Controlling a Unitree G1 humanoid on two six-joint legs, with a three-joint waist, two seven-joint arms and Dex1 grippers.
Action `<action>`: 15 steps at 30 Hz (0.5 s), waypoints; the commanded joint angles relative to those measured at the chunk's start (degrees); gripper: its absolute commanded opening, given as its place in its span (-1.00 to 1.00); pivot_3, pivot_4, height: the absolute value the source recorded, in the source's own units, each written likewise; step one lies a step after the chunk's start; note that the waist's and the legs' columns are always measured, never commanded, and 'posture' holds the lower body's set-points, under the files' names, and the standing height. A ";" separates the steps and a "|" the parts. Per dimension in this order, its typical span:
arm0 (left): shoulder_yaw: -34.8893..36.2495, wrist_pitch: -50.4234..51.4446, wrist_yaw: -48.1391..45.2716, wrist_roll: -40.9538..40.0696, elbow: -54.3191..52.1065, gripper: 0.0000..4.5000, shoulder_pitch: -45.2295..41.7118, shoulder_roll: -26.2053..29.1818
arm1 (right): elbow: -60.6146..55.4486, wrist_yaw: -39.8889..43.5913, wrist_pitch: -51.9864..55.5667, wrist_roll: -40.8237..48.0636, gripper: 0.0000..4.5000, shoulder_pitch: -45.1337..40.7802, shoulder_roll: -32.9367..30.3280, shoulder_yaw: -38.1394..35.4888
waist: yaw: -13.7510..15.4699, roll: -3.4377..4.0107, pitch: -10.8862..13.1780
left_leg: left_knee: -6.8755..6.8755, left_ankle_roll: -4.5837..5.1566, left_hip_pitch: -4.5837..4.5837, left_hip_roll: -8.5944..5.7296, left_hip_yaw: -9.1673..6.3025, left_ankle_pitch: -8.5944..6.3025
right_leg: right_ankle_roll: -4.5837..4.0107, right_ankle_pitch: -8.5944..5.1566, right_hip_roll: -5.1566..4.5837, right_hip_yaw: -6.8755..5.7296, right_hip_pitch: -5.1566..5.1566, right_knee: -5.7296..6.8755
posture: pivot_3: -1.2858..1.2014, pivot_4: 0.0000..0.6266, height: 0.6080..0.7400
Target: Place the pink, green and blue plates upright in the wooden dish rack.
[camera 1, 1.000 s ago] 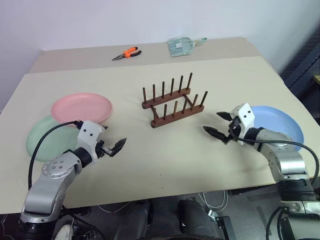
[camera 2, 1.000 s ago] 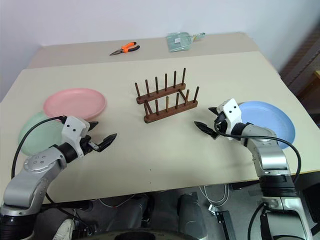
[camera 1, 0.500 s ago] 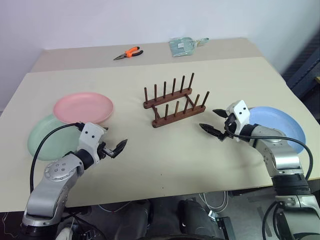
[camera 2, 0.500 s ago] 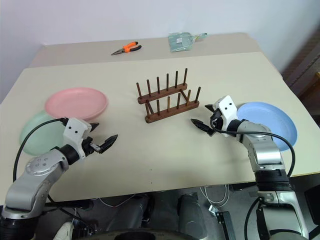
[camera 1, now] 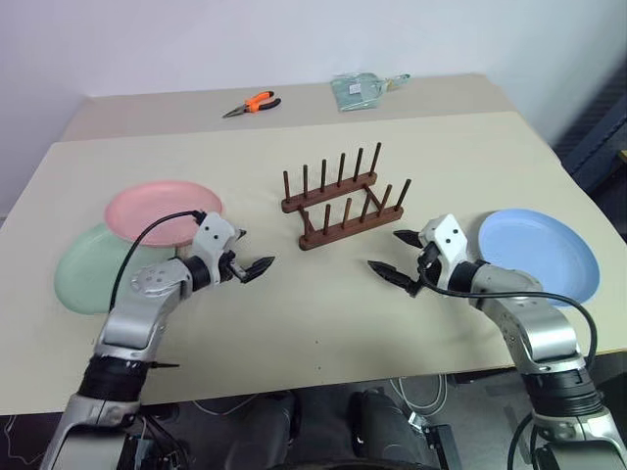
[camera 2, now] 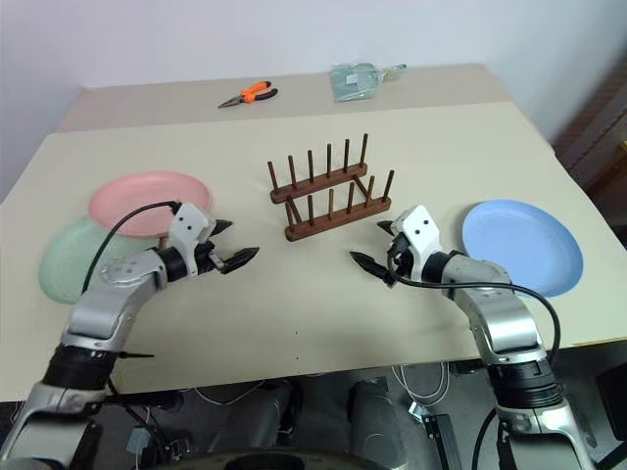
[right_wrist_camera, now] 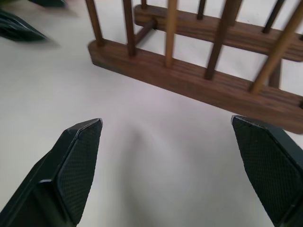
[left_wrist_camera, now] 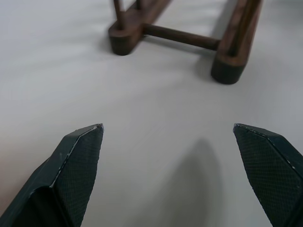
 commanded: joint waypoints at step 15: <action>-9.05 -11.39 -6.84 8.49 23.62 0.17 -14.23 -12.10 | -11.96 -6.55 1.87 1.61 1.00 5.91 2.72 -1.24 | -0.12 -0.04 -0.02 | 0.09 0.02 0.02 -0.04 -0.03 0.01 | 0.20 0.11 0.00 -0.01 0.08 0.01 | 0.03 -0.52 1.00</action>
